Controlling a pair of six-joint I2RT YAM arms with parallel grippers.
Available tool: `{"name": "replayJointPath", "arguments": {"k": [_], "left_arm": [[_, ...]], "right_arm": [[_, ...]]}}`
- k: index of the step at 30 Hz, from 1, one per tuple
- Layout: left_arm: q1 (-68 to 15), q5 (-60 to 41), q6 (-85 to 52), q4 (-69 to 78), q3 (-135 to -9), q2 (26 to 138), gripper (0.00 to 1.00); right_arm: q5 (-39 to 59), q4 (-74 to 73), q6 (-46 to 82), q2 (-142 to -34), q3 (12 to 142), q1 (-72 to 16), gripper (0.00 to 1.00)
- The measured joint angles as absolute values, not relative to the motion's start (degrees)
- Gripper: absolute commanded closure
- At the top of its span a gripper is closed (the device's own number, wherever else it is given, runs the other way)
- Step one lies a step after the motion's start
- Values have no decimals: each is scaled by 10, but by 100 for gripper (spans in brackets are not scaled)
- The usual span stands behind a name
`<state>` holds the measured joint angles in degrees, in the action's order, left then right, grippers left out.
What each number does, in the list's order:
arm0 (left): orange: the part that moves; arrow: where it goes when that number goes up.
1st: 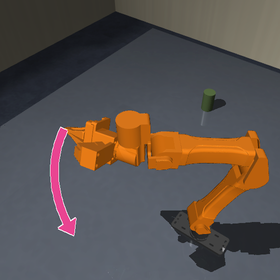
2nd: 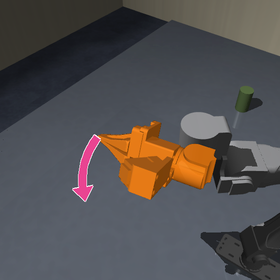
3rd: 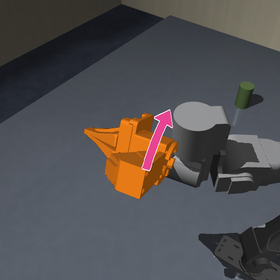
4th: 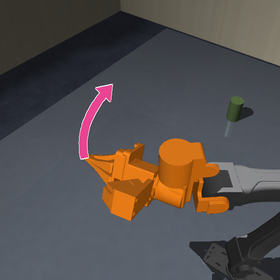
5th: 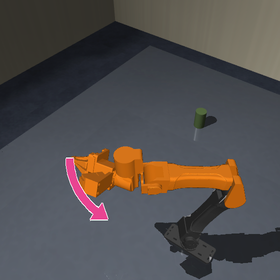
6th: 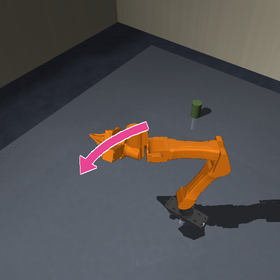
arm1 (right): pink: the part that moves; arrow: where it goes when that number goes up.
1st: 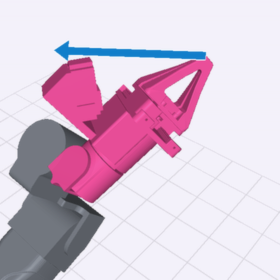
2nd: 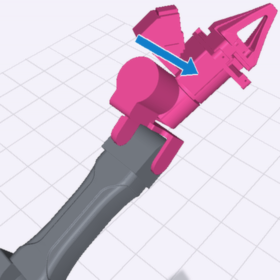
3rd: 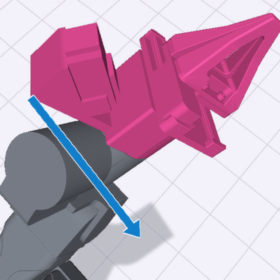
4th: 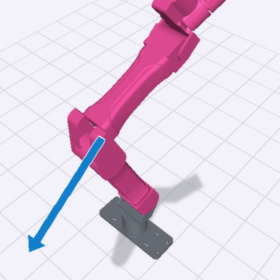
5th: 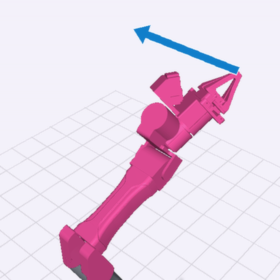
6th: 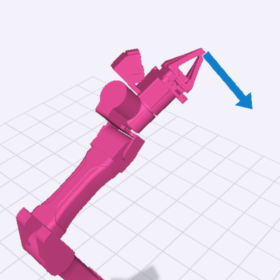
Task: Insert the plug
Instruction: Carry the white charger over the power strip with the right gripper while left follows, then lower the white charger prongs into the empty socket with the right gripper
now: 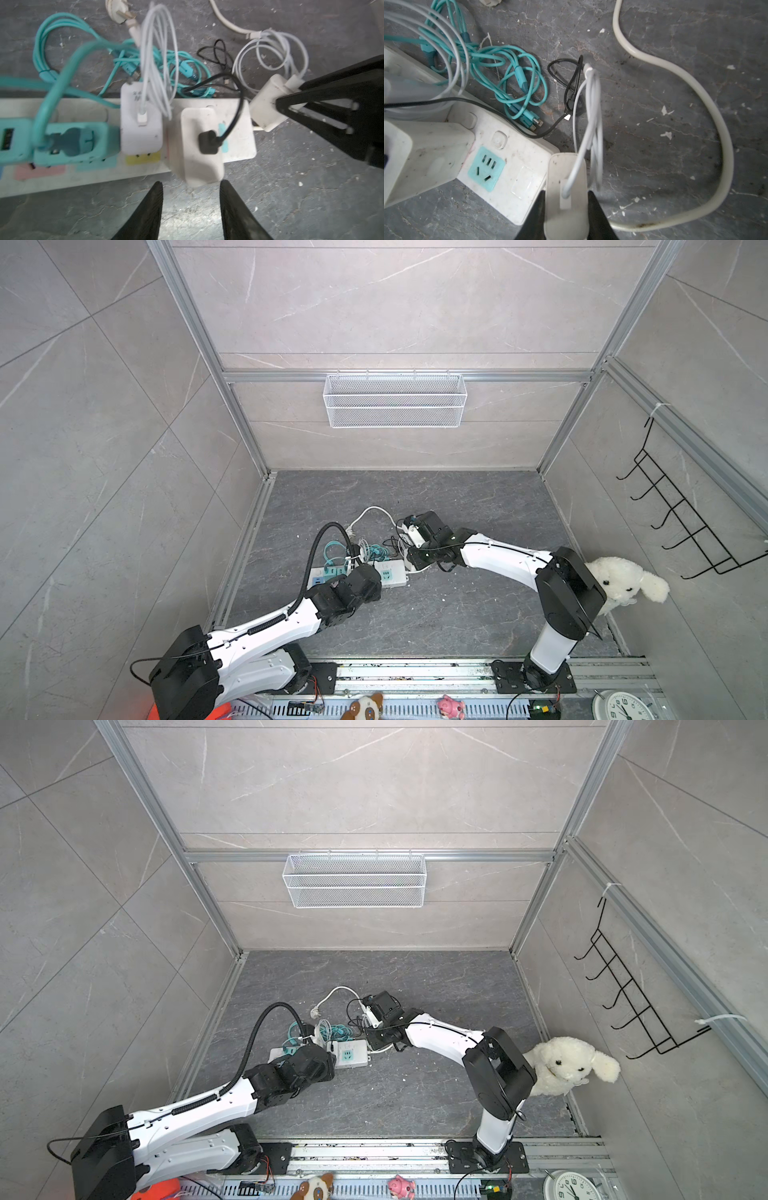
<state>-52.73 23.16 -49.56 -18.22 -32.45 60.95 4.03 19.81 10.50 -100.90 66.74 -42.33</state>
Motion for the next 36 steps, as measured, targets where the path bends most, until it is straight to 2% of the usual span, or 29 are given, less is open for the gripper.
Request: {"name": "replayJointPath", "arguments": {"k": [16, 21, 26, 29, 36], "left_arm": [[-527, 280, -501, -310, -303, 407, 48], [-527, 300, -513, -356, -298, 356, 47], [-527, 312, -524, -386, -294, 332, 46], [-527, 315, -527, -390, -294, 329, 45], [-527, 315, -527, -398, -294, 333, 45]], "right_arm": [[95, 182, 118, -992, 643, -556, 91], [57, 196, 105, -960, 639, -582, 91], [-8, 207, 73, -914, 639, -588, 91], [-10, 205, 51, -909, 642, -588, 90], [15, 190, 14, -973, 691, -590, 90]]}}
